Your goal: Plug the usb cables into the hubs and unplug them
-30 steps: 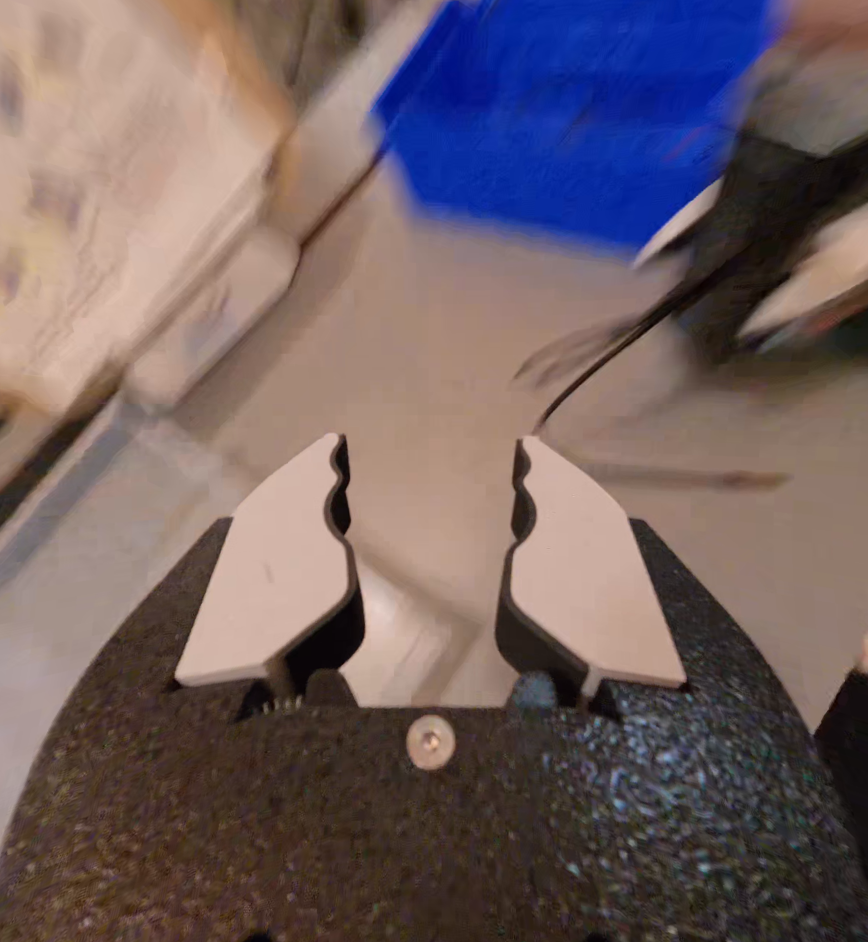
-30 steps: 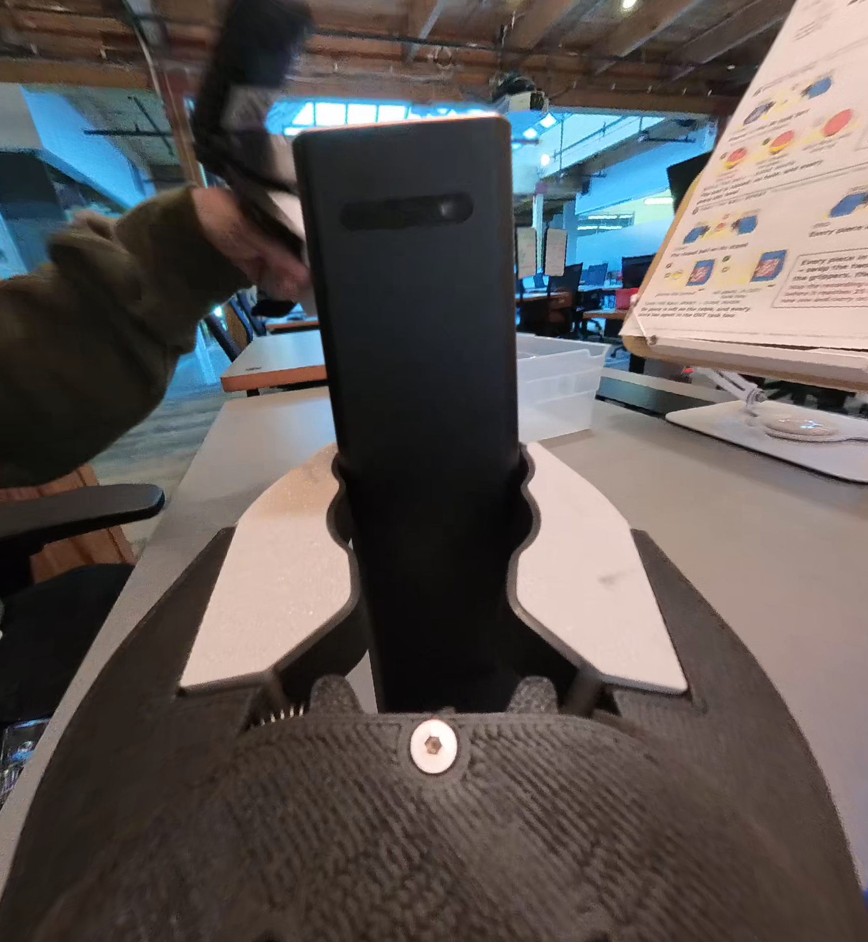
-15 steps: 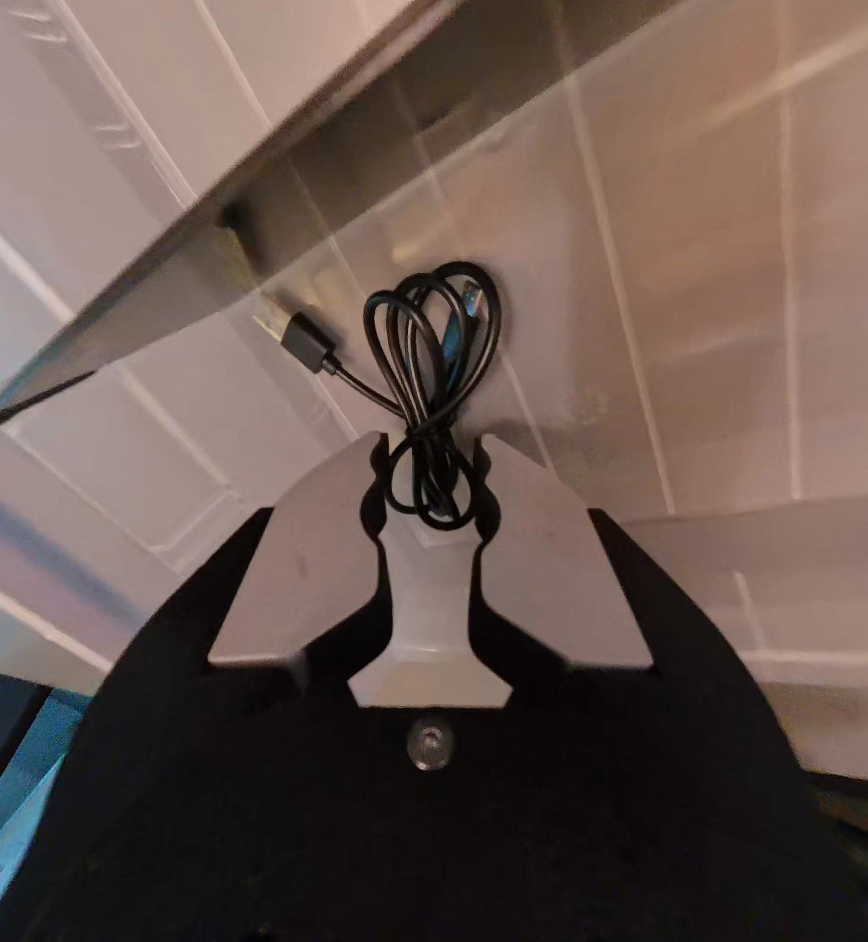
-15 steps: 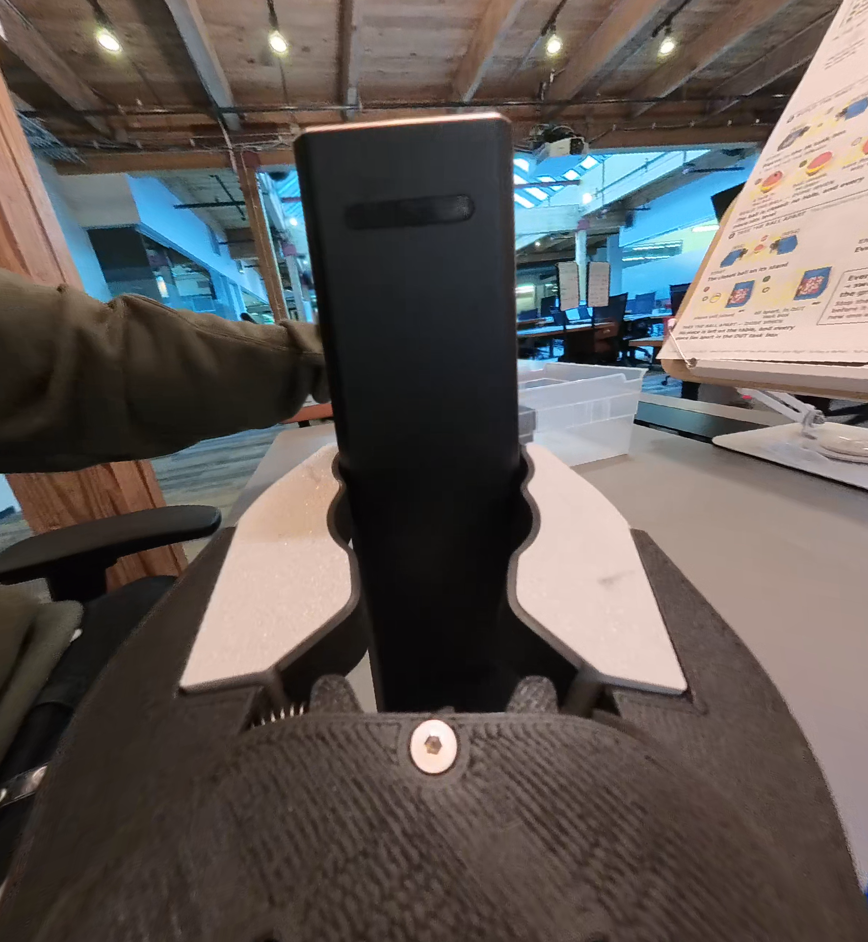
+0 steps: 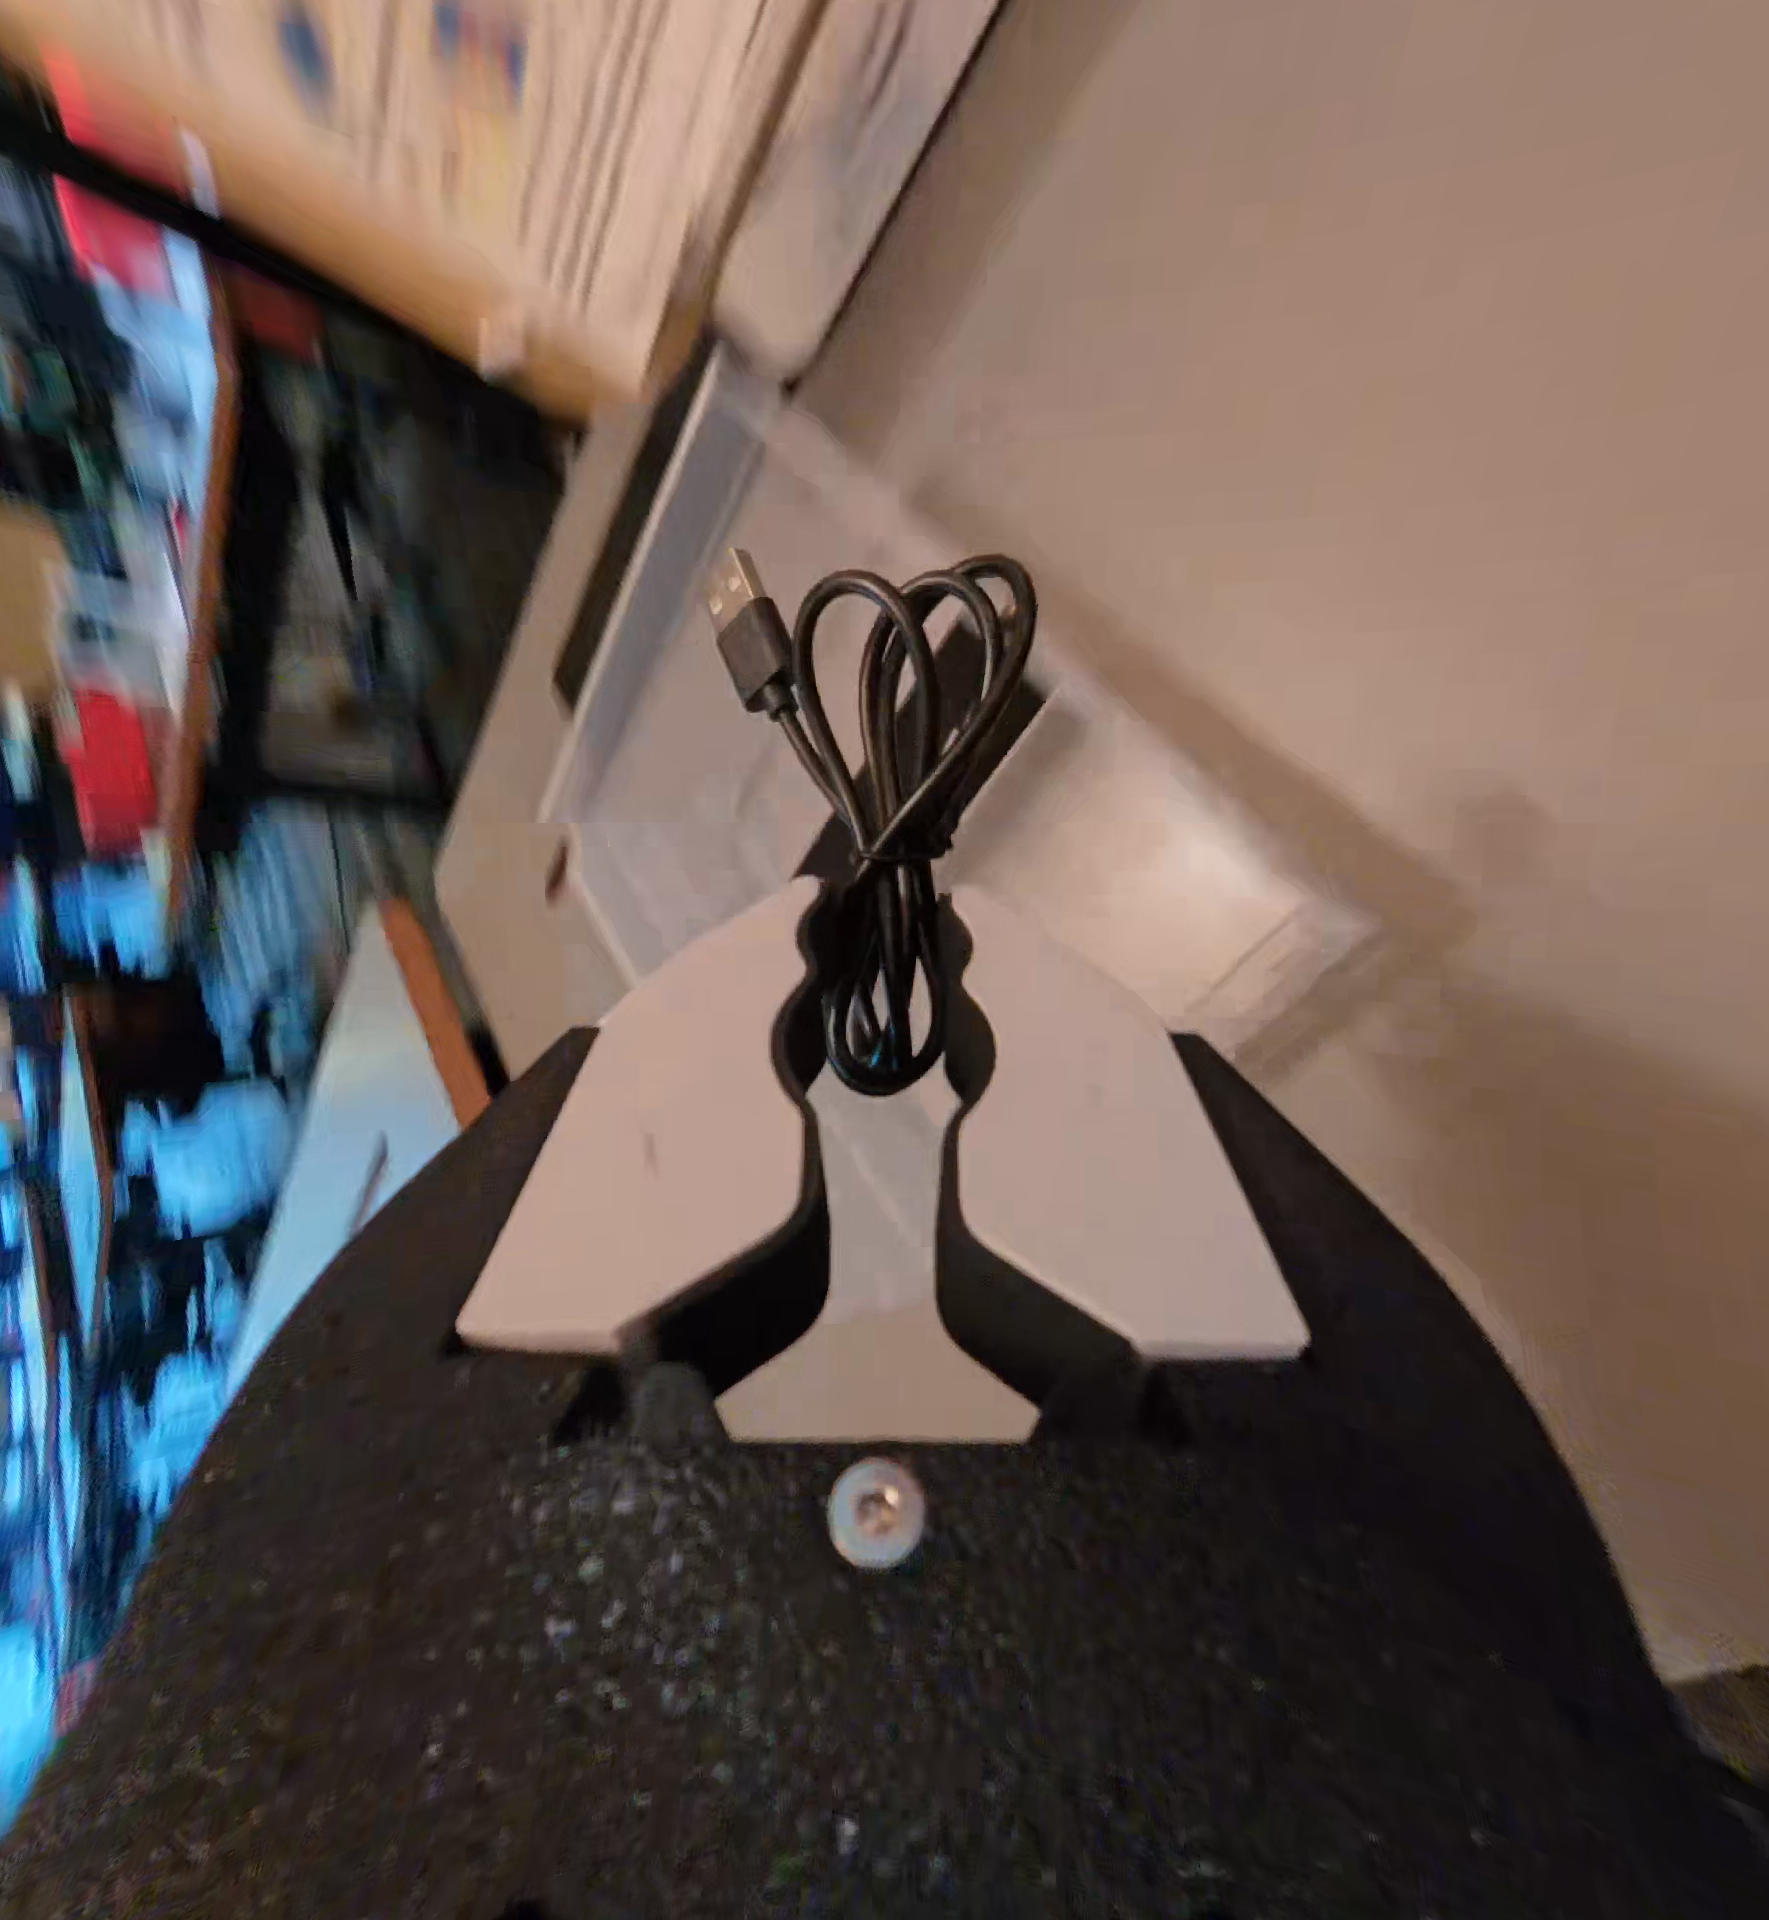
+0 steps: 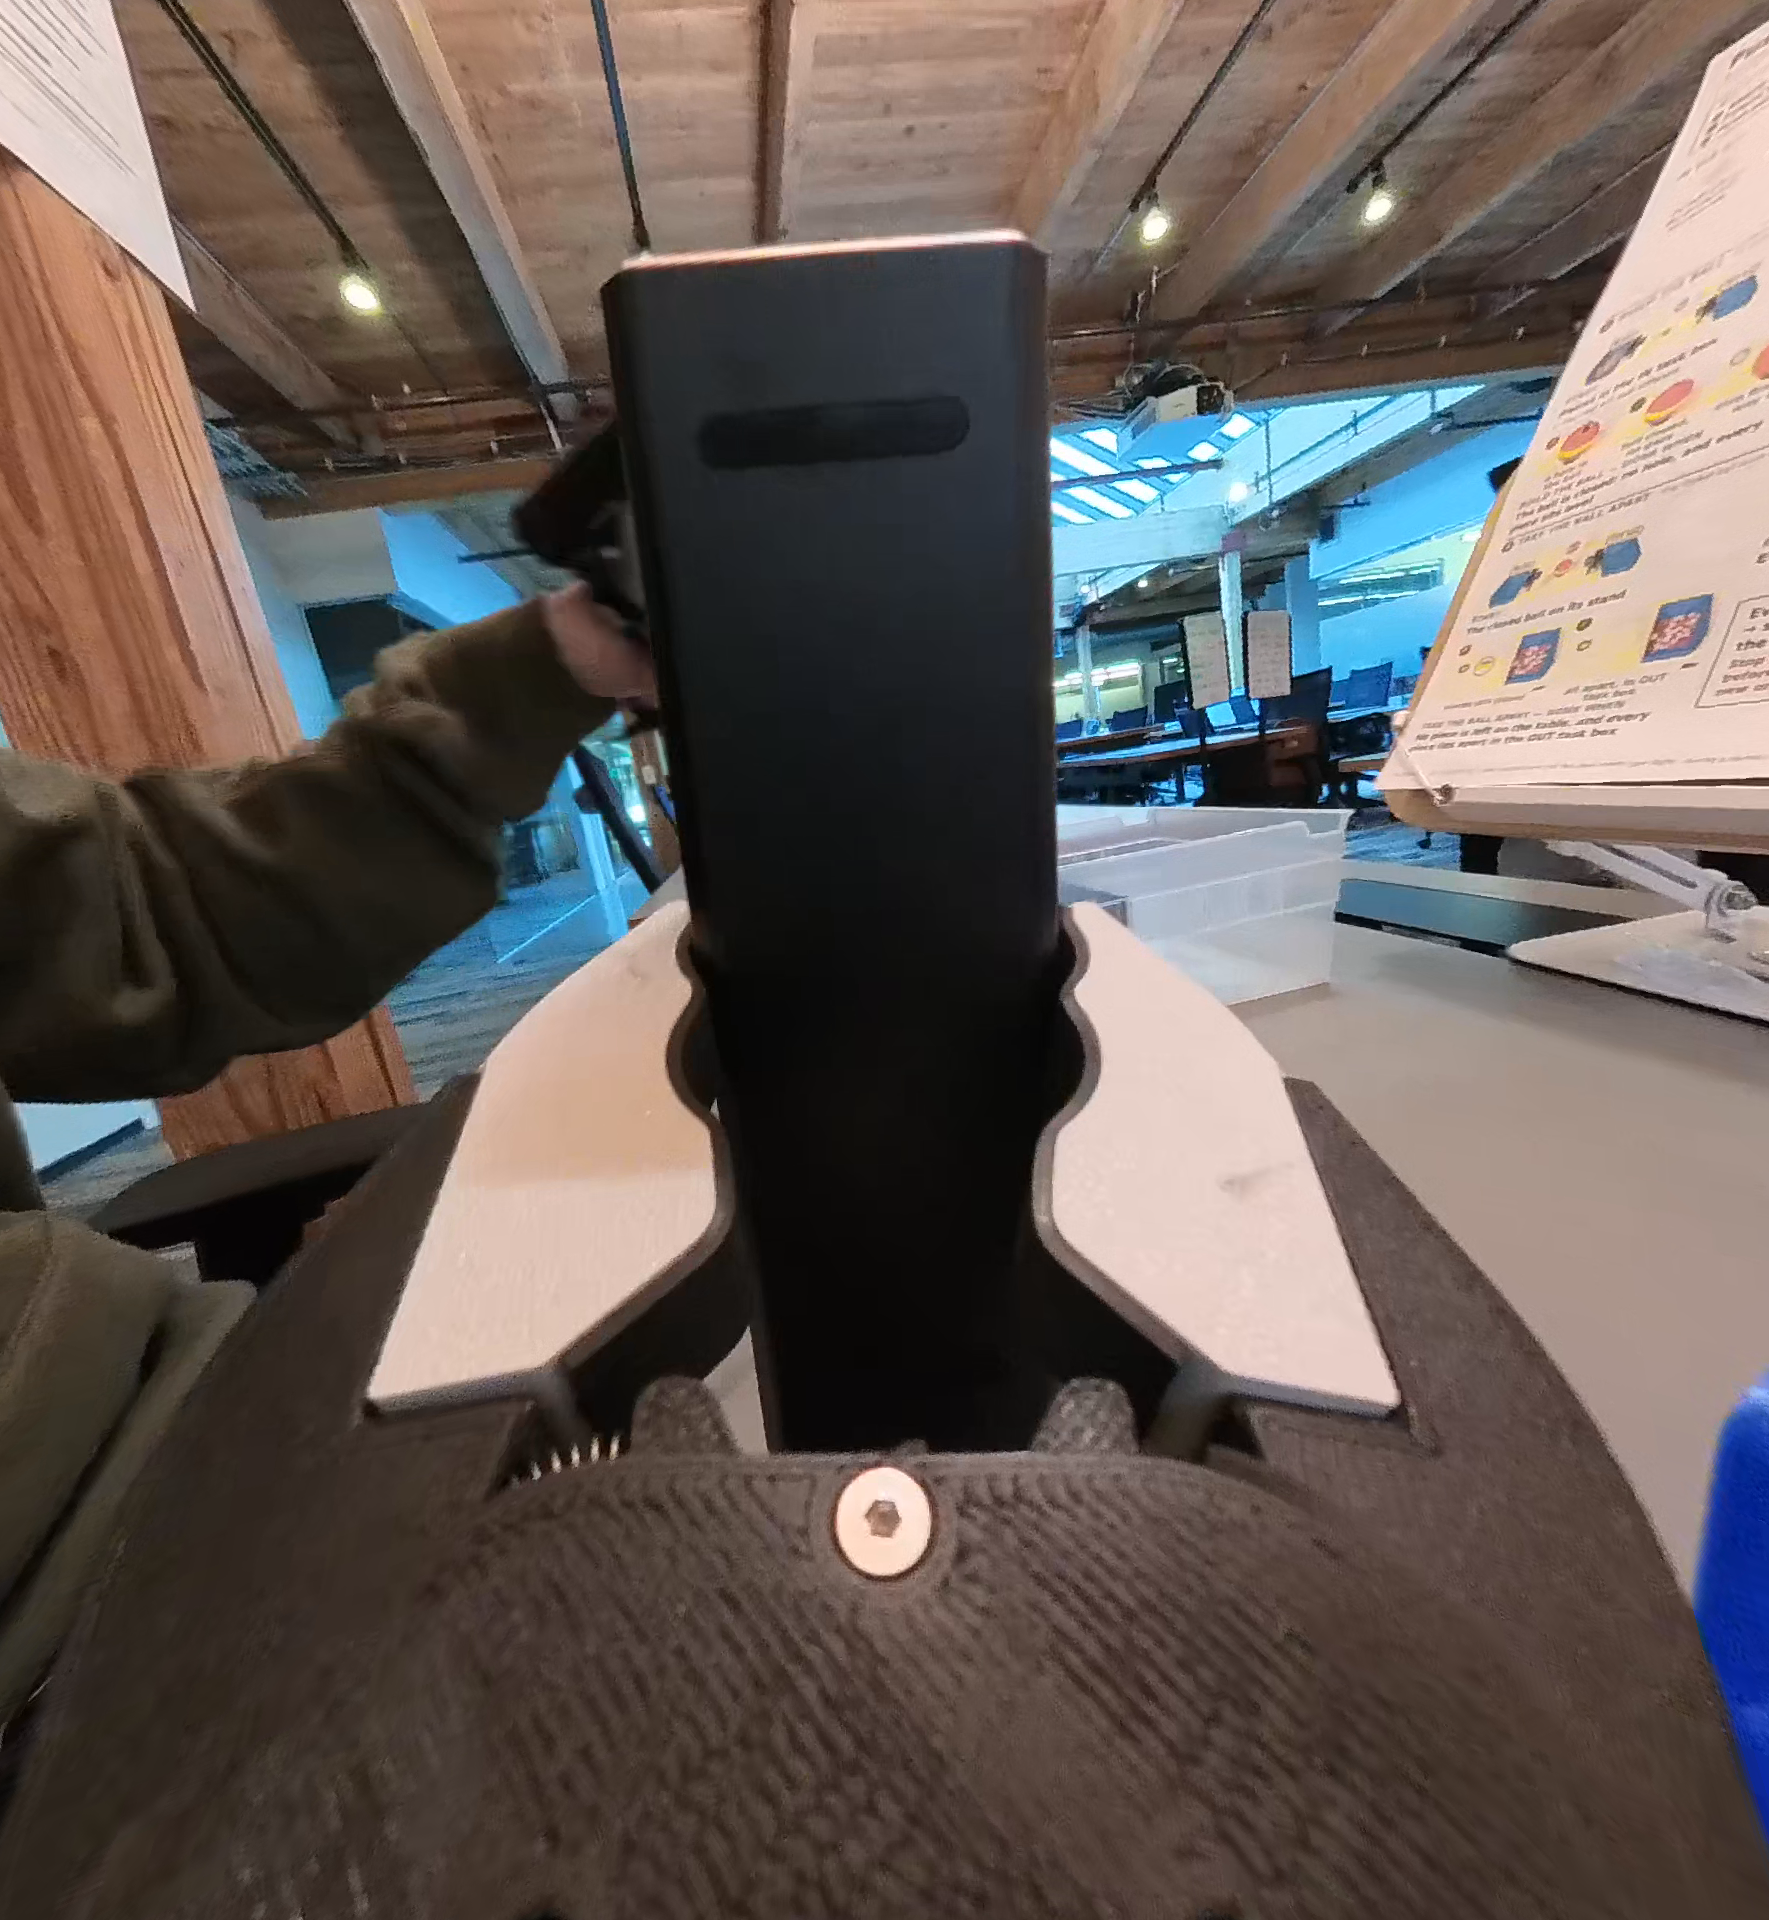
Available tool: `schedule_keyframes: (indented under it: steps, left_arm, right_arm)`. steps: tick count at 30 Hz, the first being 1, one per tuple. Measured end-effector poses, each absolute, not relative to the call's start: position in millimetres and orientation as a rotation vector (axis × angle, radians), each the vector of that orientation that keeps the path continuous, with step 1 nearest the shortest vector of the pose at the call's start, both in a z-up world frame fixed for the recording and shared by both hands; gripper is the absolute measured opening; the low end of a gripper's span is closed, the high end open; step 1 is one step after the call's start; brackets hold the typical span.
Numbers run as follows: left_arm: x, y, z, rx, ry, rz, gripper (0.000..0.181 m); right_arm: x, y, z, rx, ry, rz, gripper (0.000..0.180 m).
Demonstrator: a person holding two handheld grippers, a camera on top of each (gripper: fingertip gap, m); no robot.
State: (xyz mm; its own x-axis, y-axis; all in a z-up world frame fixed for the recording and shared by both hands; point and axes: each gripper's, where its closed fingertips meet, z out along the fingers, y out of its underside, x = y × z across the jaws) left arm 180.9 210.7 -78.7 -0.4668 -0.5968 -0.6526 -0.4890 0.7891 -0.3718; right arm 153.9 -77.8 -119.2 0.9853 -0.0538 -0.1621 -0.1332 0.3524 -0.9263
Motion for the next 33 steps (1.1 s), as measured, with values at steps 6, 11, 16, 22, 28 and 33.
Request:
schedule_keyframes:
  steps: [6,11,16,22,28,33]
  left_arm:
    - [128,98,-123,-0.340,2.257,-0.533,0.016]
    - [100,82,-216,-0.208,2.377,-0.598,0.016]
    - [84,85,-249,-0.211,2.514,-0.657,0.019]
    - [74,79,-235,-0.574,2.715,-0.888,0.040]
    - [109,59,-228,-1.051,2.562,-0.879,0.026]
    - [114,65,-259,-1.135,2.602,-0.623,0.025]
  right_arm:
    - [171,-98,-116,-1.169,0.267,-0.044,0.063]
    - [172,-101,-115,-1.159,0.276,-0.063,0.063]
    - [166,-90,-122,-1.223,0.237,-0.059,0.063]
    - [164,-85,-126,-1.254,0.218,-0.049,0.063]
    - [162,-84,-124,-1.245,0.204,-0.034,0.062]
    - [156,-83,-124,-1.244,0.174,-0.008,0.062]
